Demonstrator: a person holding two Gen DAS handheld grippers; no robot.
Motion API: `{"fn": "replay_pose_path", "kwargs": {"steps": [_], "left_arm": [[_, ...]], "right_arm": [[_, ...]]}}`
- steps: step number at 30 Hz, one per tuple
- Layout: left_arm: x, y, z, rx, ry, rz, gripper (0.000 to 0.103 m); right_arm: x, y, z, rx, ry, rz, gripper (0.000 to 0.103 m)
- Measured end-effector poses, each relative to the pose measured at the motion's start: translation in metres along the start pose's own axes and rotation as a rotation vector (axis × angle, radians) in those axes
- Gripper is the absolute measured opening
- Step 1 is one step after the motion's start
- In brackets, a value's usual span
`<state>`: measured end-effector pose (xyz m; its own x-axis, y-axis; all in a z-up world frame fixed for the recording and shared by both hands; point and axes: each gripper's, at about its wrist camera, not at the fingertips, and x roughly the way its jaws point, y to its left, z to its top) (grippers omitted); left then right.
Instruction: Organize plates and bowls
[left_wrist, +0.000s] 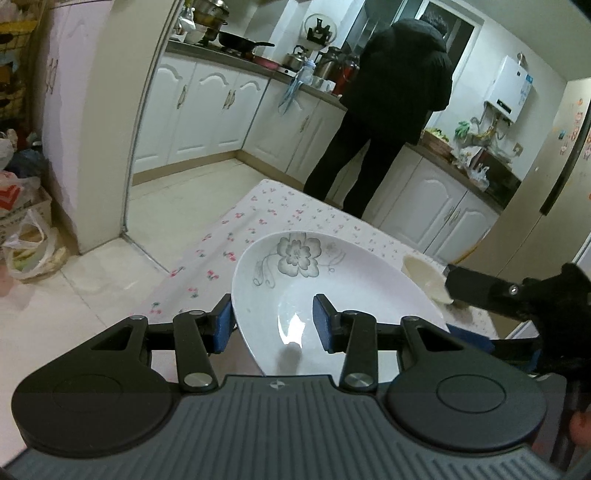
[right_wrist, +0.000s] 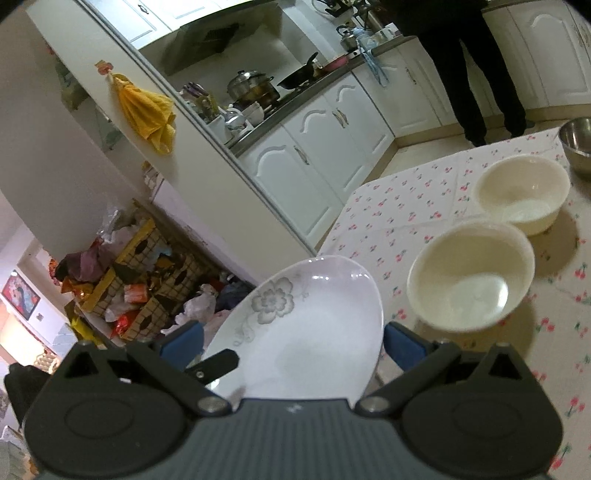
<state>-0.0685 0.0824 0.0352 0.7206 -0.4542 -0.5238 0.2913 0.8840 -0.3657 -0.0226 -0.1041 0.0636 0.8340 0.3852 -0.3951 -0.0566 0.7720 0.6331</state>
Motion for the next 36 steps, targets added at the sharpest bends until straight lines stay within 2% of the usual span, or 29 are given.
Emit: {"fn": "replay_pose_path", "kwargs": {"steps": [16, 36], "left_arm": [[-0.012, 0.007, -0.02, 0.073, 0.064, 0.032, 0.048], [-0.011, 0.011, -0.02, 0.111, 0.074, 0.03, 0.049]], "right_arm": [[-0.011, 0.005, -0.038, -0.002, 0.012, -0.025, 0.103], [-0.014, 0.001, -0.051, -0.014, 0.032, -0.05, 0.103]]}}
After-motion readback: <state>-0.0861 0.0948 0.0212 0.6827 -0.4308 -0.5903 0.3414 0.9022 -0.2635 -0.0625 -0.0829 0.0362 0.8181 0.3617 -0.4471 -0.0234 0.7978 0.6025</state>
